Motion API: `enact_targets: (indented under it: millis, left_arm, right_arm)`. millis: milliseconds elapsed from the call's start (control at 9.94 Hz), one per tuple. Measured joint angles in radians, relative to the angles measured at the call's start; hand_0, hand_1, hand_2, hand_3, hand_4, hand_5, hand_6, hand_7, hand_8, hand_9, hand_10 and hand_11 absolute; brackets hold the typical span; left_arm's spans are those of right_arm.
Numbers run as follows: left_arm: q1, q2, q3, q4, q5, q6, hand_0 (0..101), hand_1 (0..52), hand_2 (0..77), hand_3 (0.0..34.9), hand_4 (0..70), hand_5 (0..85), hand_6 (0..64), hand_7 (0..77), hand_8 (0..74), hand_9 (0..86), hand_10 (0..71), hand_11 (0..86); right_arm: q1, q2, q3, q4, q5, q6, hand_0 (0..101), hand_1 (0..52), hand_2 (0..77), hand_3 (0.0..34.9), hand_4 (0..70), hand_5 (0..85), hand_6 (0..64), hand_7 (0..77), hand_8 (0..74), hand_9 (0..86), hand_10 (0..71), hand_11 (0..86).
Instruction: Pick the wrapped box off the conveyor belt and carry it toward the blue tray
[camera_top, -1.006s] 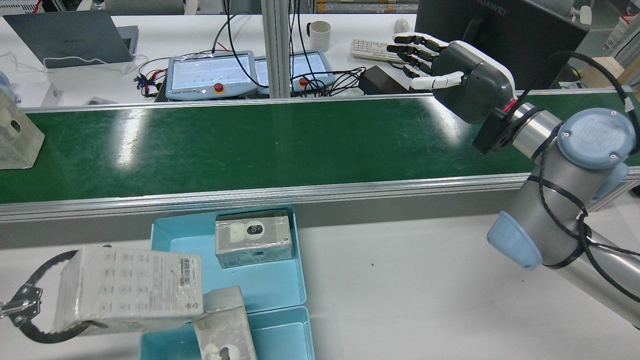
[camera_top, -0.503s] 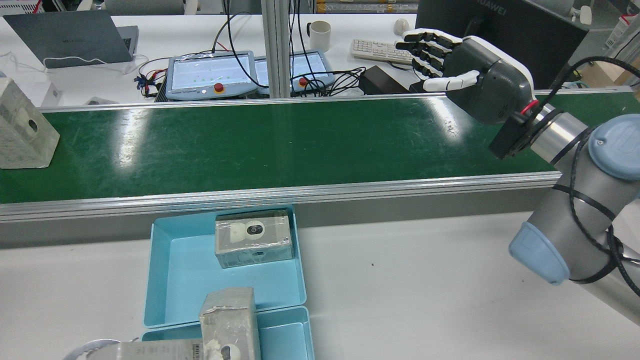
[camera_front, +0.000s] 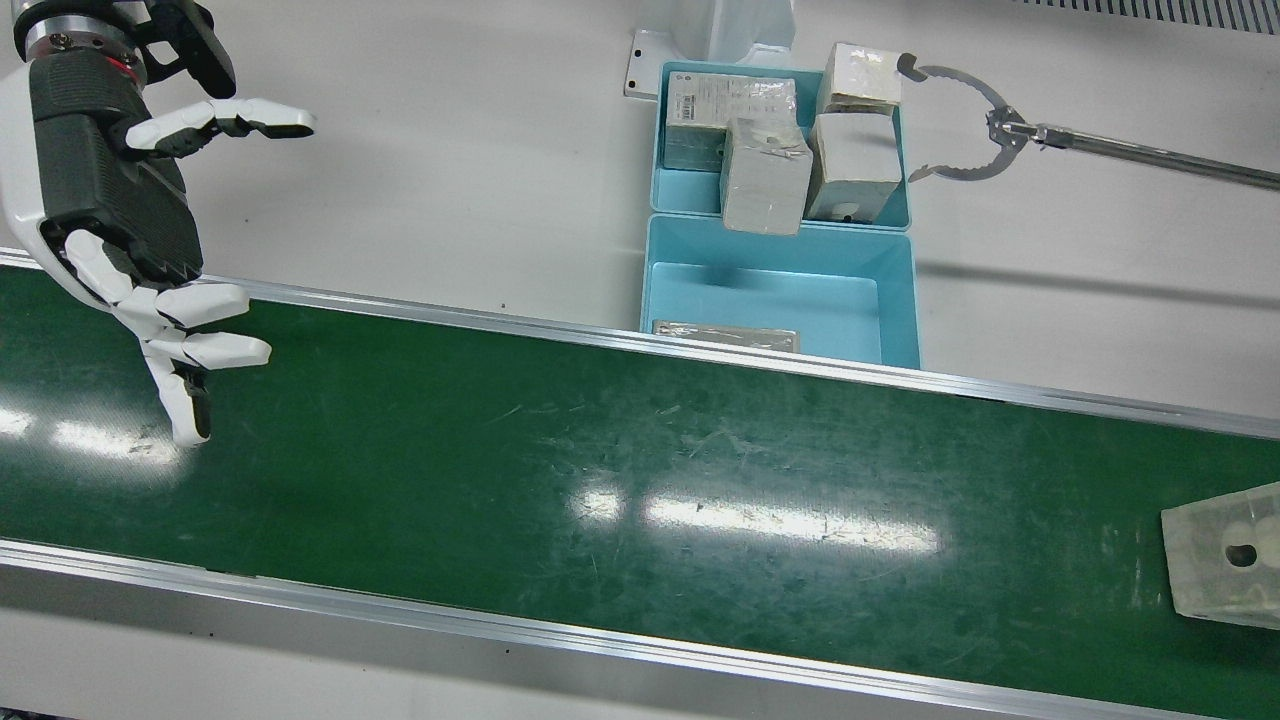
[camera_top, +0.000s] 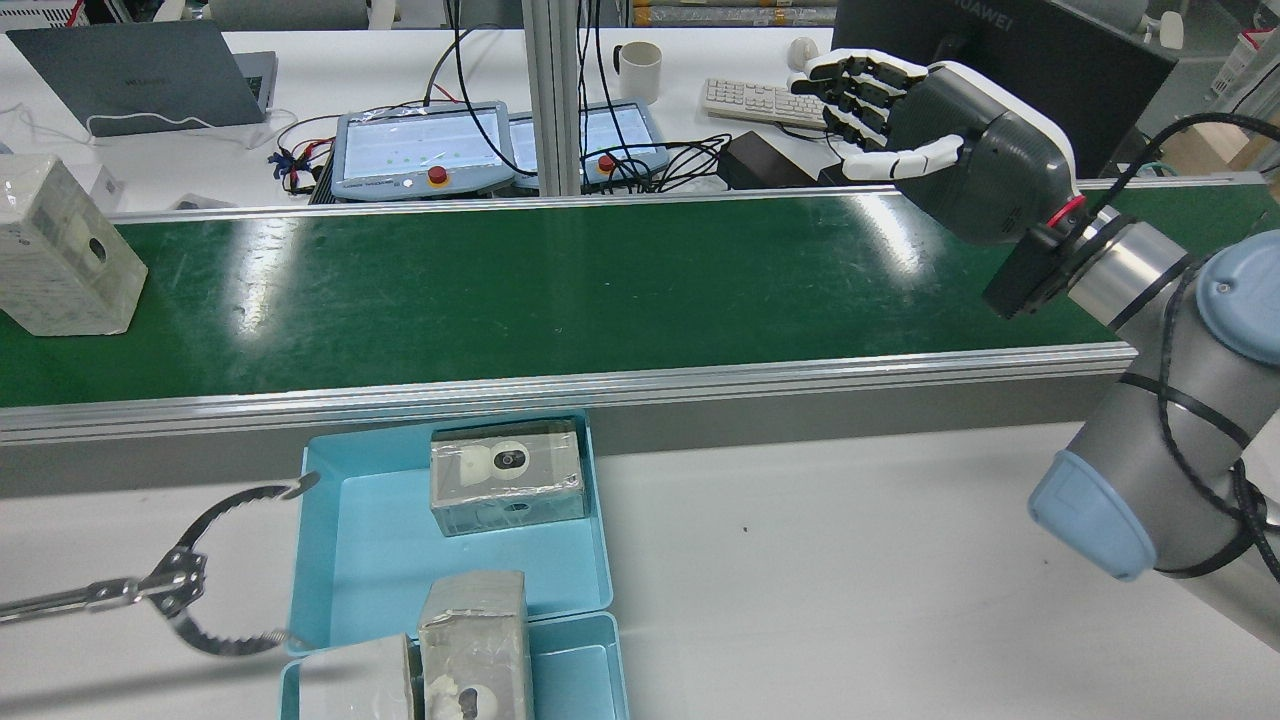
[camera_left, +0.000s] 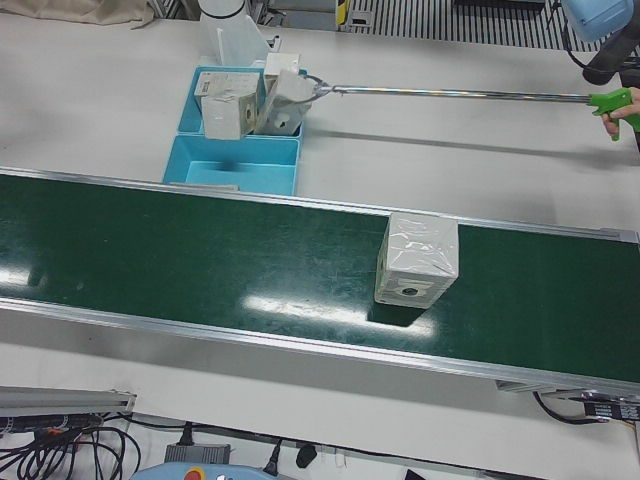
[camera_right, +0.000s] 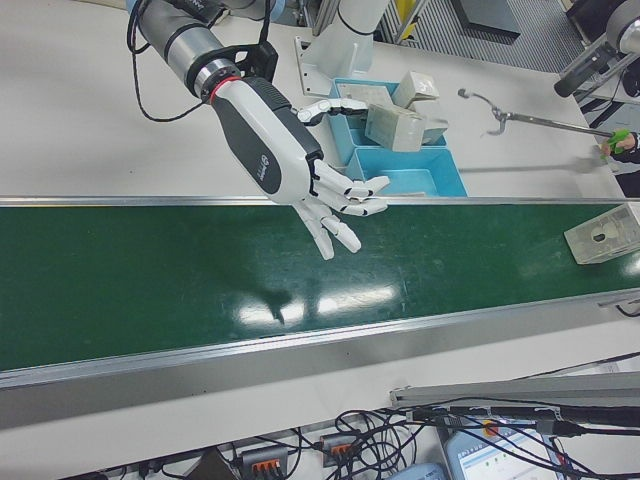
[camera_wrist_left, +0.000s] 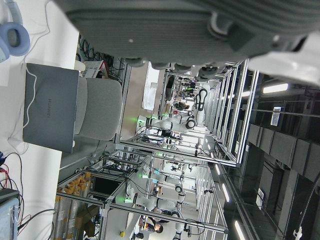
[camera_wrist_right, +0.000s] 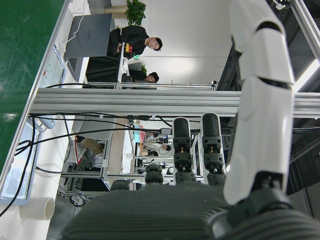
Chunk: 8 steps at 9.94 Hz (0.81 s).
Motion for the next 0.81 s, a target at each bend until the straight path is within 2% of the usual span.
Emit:
enact_targets:
  millis: [403, 604, 805]
  left_arm:
    - [0.000, 0.000, 0.000, 0.000, 0.000, 0.000, 0, 0.0, 0.5, 0.0, 0.0, 1.1, 0.0, 0.0, 0.5, 0.0, 0.5, 0.0]
    - [0.000, 0.000, 0.000, 0.000, 0.000, 0.000, 0, 0.0, 0.5, 0.0, 0.0, 0.5, 0.0, 0.0, 0.5, 0.0, 0.5, 0.0]
    - [0.000, 0.000, 0.000, 0.000, 0.000, 0.000, 0, 0.0, 0.5, 0.0, 0.0, 1.1, 0.0, 0.0, 0.0, 0.0, 0.5, 0.0]
  right_arm:
    - [0.003, -0.001, 0.042, -0.006, -0.002, -0.020, 47, 13.6, 19.1, 10.7, 16.9, 30.5, 7.6, 24.5, 2.2, 7.6, 0.0, 1.1]
    - [0.001, -0.003, 0.047, -0.006, 0.000, -0.032, 48, 13.6, 19.1, 10.3, 19.1, 31.6, 8.2, 25.6, 2.2, 8.7, 0.0, 1.1]
    - [-0.001, 0.002, 0.046, -0.005, 0.006, -0.041, 47, 13.6, 20.2, 10.9, 18.0, 31.6, 8.2, 25.6, 2.2, 8.7, 0.0, 1.1]
